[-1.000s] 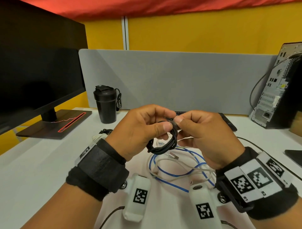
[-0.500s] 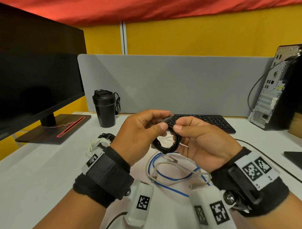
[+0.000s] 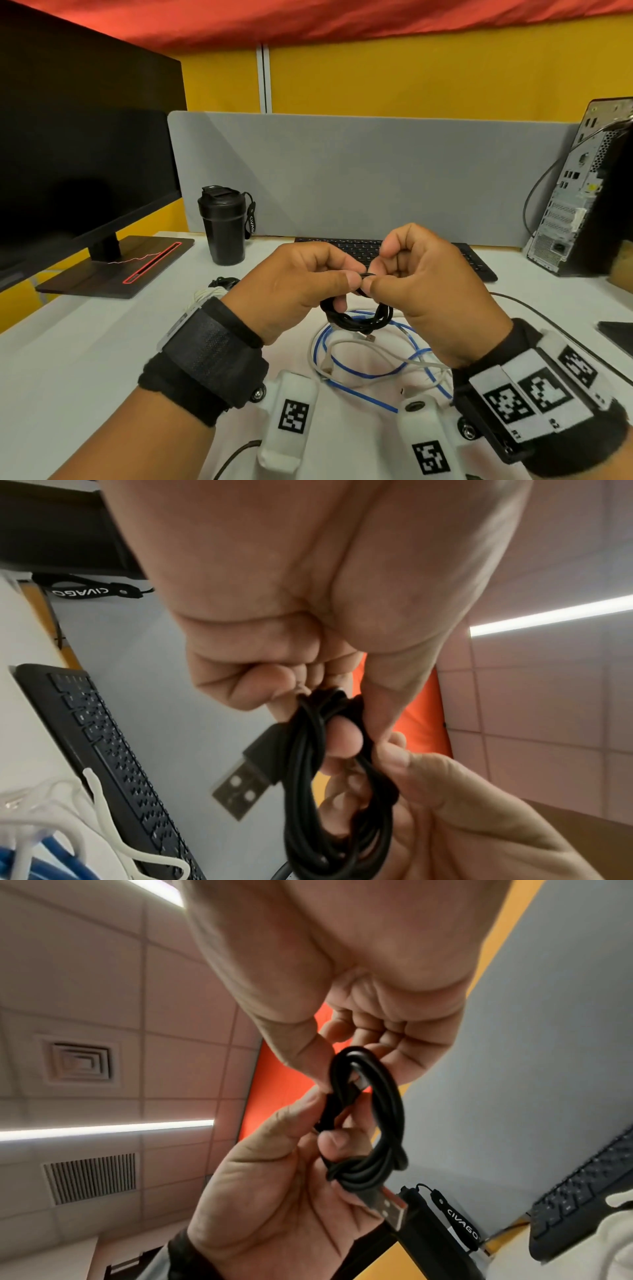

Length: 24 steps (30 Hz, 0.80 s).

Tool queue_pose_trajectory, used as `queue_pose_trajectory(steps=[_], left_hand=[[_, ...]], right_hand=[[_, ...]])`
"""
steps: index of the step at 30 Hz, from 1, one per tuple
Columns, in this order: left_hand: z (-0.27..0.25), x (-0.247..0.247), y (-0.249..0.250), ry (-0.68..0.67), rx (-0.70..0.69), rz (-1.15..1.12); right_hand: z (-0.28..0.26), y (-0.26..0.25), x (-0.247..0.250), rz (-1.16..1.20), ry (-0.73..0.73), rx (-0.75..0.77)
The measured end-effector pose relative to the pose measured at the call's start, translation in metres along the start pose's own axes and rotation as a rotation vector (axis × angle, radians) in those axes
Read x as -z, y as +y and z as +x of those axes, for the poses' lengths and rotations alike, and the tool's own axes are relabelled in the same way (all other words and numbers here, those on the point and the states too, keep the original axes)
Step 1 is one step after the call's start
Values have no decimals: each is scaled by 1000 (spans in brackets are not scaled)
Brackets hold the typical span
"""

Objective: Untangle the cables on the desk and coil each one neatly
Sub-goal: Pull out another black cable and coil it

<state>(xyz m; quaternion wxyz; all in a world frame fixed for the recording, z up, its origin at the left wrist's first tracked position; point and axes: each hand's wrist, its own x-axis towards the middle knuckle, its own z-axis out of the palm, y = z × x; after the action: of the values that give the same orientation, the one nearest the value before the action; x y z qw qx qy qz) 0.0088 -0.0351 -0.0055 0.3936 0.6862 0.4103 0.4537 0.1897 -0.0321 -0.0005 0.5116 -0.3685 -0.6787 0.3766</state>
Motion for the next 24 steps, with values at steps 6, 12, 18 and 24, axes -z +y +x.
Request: queue_pose_trajectory(steps=[6, 12, 18, 24], left_hand=[[0, -4, -1, 64, 15, -33], [3, -3, 0, 312, -35, -22], [1, -11, -3, 324, -161, 157], [1, -14, -5, 346, -174, 164]], right_hand=[[4, -2, 12, 290, -102, -192], [5, -3, 15, 294, -51, -254], [-4, -8, 3, 97, -128, -230], [0, 0, 0, -46, -4, -107]])
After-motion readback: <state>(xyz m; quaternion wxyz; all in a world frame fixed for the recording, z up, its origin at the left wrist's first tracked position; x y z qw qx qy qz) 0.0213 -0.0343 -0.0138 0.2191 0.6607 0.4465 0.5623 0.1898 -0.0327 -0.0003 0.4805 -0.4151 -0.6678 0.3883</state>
